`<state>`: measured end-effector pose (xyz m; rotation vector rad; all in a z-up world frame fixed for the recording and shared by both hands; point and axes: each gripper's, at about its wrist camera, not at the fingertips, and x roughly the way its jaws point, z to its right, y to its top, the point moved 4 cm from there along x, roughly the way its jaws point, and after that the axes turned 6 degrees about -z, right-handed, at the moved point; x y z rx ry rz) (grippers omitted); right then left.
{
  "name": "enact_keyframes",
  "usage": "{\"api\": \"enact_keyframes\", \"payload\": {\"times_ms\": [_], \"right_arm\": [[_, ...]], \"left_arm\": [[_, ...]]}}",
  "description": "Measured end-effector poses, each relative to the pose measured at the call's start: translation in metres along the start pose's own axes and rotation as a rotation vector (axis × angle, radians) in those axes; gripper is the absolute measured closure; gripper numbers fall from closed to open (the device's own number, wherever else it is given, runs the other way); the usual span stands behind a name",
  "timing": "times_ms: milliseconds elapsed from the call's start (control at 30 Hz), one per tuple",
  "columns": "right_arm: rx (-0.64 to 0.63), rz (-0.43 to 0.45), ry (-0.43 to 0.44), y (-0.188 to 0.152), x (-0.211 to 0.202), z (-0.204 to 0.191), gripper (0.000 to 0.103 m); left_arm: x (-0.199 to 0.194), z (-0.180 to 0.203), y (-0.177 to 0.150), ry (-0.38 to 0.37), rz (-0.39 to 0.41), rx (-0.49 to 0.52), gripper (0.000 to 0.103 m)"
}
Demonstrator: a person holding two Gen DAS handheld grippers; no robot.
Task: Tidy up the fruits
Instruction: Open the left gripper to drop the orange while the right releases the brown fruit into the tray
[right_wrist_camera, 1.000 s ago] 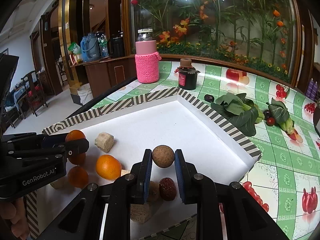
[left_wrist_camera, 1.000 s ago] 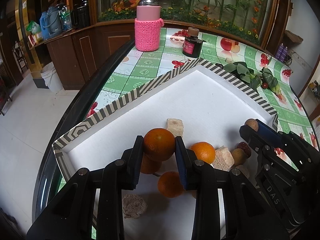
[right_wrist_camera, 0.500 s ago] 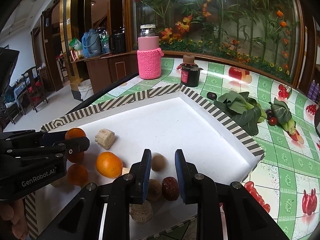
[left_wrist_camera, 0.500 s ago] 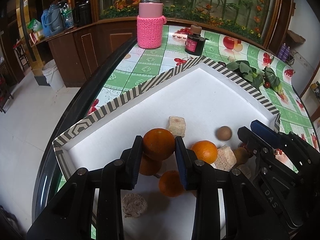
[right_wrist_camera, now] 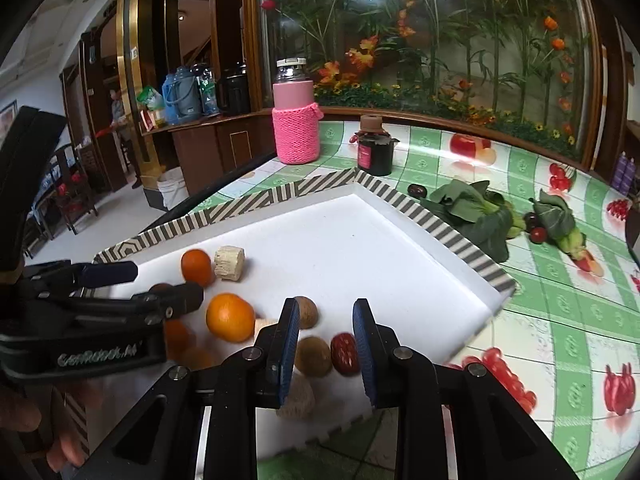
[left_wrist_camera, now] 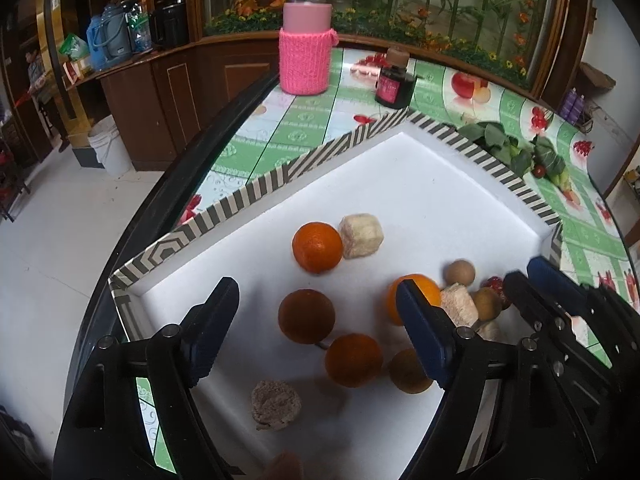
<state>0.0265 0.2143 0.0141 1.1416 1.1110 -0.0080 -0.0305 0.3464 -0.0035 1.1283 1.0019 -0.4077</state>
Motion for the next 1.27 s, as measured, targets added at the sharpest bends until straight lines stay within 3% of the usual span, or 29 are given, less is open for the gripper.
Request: {"api": "enact_keyframes", "payload": {"times_ms": [167,367,633,867,1000,1267], "right_arm": [[0.006,0.001,-0.009,-0.004,-0.019,0.002,0.077],[-0.006,-0.001,-0.002,-0.017,-0.040,-0.003,0.077],[-0.031,-0.008,-0.013,-0.035,-0.061,-0.010,0.077],[-0.021,-0.009,-0.019,-0.051,-0.071,-0.006,0.077],[-0.010,-0.004,-0.019,-0.057,-0.077,-0.002,0.077],[0.000,0.005,-0.013,-0.061,-0.083,0.005,0.077]], "left_arm": [[-0.015,0.004,-0.009,-0.024,0.070,0.018,0.021],[-0.038,0.005,-0.032,0.010,0.130,0.025,0.021],[-0.049,0.016,-0.058,-0.050,0.090,0.034,0.021],[-0.047,0.031,-0.078,-0.059,0.053,0.070,0.021],[-0.048,0.037,-0.083,0.009,0.067,0.080,0.021],[-0.052,0.038,-0.087,0.020,0.079,0.074,0.021]]}}
